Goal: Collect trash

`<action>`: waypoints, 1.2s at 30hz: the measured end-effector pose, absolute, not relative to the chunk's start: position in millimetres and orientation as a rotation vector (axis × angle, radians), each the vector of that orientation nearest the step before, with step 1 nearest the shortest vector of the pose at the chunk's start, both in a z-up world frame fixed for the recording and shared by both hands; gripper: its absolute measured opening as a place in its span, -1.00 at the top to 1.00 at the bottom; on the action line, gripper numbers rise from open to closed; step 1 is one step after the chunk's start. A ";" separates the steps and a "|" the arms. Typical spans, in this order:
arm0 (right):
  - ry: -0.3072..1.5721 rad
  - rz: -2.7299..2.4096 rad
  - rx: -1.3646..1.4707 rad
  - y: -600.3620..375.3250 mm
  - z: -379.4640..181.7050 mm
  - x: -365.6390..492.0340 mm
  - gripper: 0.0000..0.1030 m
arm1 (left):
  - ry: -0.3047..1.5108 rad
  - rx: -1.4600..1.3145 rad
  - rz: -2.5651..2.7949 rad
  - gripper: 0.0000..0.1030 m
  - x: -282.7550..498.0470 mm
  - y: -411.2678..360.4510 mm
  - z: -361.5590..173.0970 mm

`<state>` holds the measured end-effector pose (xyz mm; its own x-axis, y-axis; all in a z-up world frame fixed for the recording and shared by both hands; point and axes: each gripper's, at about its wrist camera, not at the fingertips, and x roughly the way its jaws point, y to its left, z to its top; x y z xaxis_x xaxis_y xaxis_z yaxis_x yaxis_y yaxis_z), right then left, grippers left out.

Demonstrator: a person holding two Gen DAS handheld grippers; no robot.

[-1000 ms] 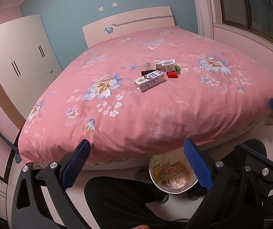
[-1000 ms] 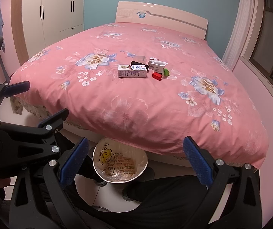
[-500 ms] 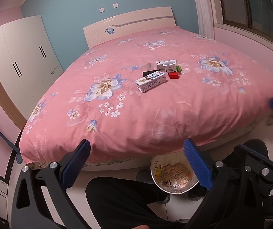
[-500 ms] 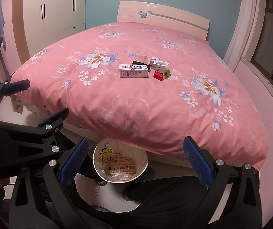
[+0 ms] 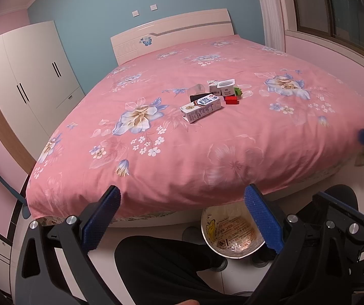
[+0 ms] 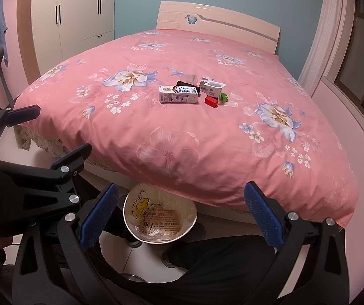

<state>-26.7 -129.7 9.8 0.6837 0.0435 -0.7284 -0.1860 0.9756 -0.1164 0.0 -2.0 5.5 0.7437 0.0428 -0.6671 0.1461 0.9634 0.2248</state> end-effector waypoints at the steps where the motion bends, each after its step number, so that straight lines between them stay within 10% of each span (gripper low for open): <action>1: 0.809 0.130 -0.188 -129.8 10.6 -26.5 -0.89 | 0.734 0.270 -0.058 -0.93 0.1 -1.4 5.4; 36: 0.852 0.268 -0.134 -162.3 -2.2 40.1 -0.89 | 0.833 0.312 -0.177 -0.93 68.0 2.5 -16.2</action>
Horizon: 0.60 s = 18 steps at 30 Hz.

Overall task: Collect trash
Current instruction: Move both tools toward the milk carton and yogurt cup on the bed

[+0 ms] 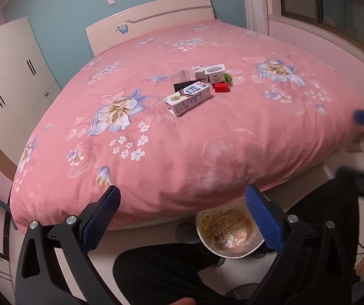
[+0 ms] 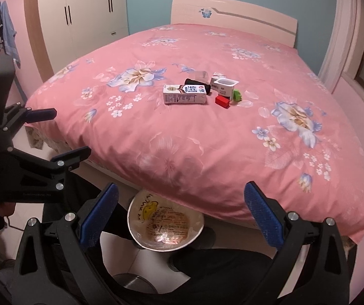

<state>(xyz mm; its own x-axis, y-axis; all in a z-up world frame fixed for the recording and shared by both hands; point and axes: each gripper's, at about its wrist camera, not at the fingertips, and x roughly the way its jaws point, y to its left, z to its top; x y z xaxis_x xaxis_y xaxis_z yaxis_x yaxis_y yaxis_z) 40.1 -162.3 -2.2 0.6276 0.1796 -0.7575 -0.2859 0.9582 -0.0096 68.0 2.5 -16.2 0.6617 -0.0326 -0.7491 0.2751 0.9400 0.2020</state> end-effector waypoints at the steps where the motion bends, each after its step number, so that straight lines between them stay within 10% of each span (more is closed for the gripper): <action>1: 0.850 0.273 -0.126 -166.8 -2.7 45.8 -0.89 | 0.834 0.319 -0.176 -0.93 70.7 3.3 -16.6; 18: 0.923 0.425 -0.127 -204.3 -7.6 121.7 -0.89 | 0.885 0.401 -0.300 -0.93 133.4 10.9 -24.8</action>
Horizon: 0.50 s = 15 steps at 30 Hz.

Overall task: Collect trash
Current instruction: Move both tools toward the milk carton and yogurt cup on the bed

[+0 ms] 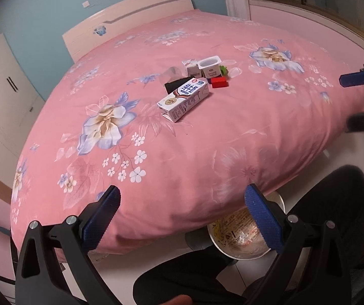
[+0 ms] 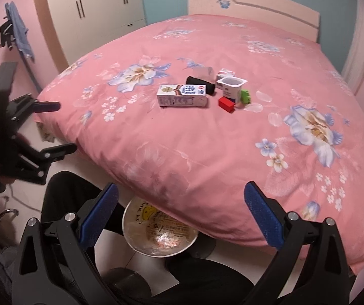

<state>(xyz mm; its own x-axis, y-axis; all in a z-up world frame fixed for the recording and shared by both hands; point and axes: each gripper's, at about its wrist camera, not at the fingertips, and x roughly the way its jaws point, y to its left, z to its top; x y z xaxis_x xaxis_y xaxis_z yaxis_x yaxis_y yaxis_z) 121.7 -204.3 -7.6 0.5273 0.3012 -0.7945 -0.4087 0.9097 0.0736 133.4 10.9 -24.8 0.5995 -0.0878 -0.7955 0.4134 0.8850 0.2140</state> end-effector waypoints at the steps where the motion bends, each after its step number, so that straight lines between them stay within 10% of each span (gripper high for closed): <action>1: 0.924 0.452 -0.124 -206.0 -7.6 126.6 -0.89 | 0.892 0.394 -0.310 -0.93 138.1 12.8 -24.7; 15: 0.848 0.578 -0.245 -234.6 -9.1 195.9 -0.89 | 0.949 0.422 -0.414 -0.93 221.1 20.1 -40.1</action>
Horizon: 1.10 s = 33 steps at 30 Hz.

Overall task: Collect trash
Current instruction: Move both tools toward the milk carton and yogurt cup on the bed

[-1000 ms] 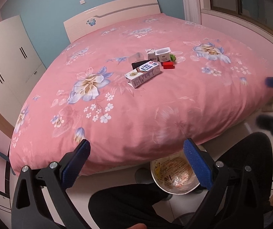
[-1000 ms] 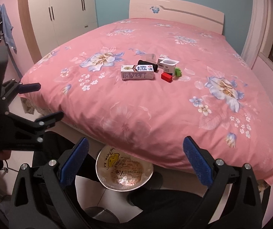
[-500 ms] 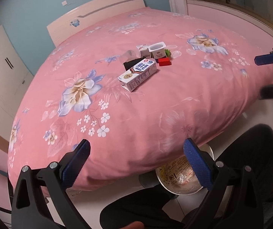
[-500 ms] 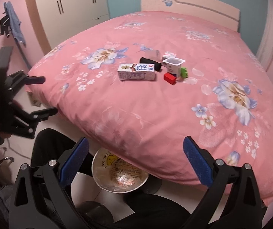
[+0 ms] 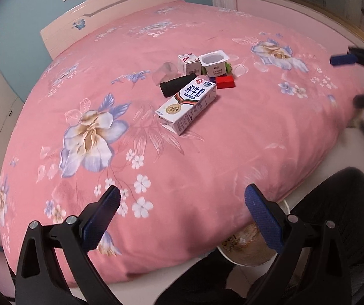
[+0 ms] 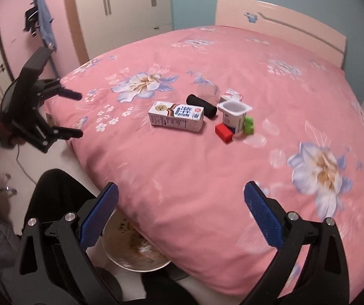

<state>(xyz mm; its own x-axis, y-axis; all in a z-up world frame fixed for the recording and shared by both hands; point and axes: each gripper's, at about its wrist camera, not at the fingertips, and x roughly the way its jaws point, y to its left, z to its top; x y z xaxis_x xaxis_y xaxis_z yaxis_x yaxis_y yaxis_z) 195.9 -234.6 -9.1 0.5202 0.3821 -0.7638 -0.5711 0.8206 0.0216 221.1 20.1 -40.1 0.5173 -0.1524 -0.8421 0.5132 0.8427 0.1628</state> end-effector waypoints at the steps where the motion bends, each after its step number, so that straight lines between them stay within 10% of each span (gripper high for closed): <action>1: 0.840 0.579 -0.259 -235.0 -7.9 199.5 -0.89 | 0.945 0.429 -0.425 -0.93 225.2 18.8 -40.3; 33: 1.045 0.724 -0.488 -231.3 -58.3 382.1 -0.89 | 0.980 0.665 -0.827 -0.93 349.1 -41.8 -78.6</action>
<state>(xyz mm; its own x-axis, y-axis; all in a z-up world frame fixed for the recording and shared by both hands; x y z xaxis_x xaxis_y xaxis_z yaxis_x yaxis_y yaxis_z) 382.1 -231.3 -58.3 0.3093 0.3025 -0.9016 -0.7380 0.6743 -0.0270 349.1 -41.8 -78.6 0.3112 -0.2953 -0.9033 0.8410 0.5281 0.1171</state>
